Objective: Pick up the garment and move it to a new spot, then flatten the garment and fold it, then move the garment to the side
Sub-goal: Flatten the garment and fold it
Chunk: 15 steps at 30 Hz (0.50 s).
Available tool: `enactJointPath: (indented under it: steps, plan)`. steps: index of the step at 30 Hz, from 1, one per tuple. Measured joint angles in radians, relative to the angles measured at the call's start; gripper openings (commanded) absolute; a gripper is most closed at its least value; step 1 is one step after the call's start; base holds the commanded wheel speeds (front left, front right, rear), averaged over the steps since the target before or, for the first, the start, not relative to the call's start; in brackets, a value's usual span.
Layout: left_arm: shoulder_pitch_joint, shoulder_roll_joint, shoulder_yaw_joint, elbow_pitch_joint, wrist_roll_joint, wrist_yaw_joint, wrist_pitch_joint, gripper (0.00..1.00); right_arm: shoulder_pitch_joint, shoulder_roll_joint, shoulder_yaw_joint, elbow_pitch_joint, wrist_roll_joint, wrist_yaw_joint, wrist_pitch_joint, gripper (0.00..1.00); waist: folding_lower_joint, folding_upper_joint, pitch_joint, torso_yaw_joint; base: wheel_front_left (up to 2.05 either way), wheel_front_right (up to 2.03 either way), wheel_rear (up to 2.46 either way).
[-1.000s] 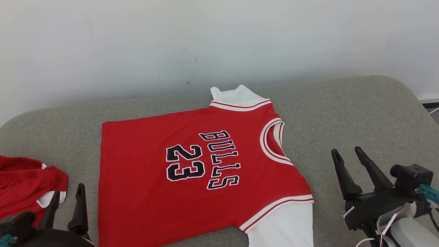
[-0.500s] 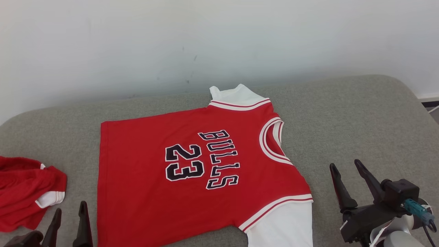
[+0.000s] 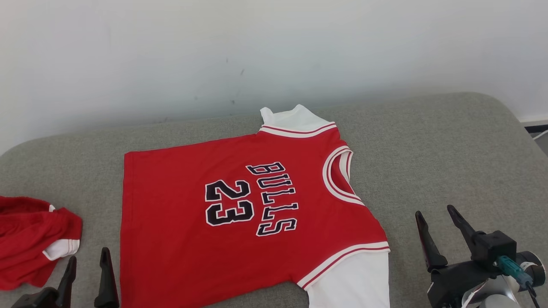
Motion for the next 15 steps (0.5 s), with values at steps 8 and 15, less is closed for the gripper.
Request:
enactJointPath:
  steps: [8,15]
  plan:
    - [0.0,-0.021,0.031,0.023,0.079,0.0,0.0,1.0,0.001,0.014,-0.016,0.03,-0.057,0.0,0.0,1.0,0.0,0.0,-0.007,-0.001,0.0,0.0,0.0]
    - [0.0,-0.03,0.032,0.023,0.122,0.0,0.0,1.0,0.019,0.029,-0.021,0.044,-0.066,0.0,0.0,1.0,0.0,0.0,-0.009,0.007,0.0,0.0,0.0]
